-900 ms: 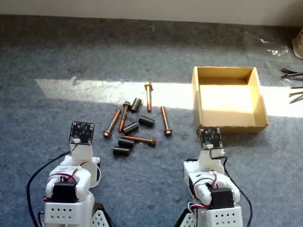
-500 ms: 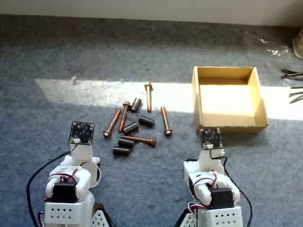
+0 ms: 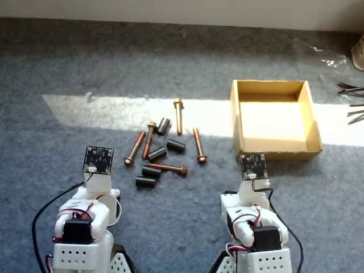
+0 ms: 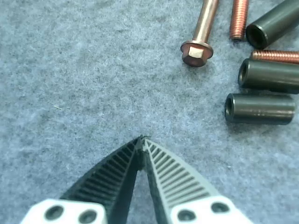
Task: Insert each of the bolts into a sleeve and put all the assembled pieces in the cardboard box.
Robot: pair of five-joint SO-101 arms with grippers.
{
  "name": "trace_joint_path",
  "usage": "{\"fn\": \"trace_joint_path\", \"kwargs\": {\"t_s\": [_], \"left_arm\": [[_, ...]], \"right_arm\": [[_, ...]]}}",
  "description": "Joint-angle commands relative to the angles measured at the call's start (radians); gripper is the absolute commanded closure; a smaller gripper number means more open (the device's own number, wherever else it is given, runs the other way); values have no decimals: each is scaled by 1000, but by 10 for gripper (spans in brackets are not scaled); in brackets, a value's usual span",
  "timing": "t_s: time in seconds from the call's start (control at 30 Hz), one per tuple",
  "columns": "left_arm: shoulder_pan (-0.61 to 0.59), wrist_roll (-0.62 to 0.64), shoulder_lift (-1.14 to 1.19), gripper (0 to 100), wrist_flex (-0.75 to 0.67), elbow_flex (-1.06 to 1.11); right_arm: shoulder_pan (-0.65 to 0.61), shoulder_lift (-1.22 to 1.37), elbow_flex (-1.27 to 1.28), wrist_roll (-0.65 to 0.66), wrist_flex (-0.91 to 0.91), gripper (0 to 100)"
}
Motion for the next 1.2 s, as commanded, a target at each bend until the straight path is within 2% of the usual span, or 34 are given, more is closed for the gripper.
{"fn": "trace_joint_path", "kwargs": {"t_s": [0.0, 0.4, 0.53, 0.6, 0.7, 0.83, 1.0, 1.17], "left_arm": [[-2, -2, -2, 994, 8, 21], [-4, -6, -5, 993, 3, 21], [-8, -11, -5, 993, -41, 21], [-10, -80, -5, 993, -63, 21], [-10, -272, -5, 993, -112, 21], [-12, -431, -5, 994, -160, 16], [-122, -446, -7, 995, -250, -41], [-202, -445, -2, 995, -261, -151]], "right_arm": [[-10, -5, 113, -9, 2, 994], [-10, -5, 113, -5, -1, 992], [-5, -5, 113, 38, -71, 992], [-5, -5, 113, 124, -110, 992], [-5, -5, 113, 230, -143, 992], [-5, -5, 113, 267, -174, 992], [-5, -5, 114, 262, -291, 992], [-10, -5, 119, 269, -317, 992]]}}
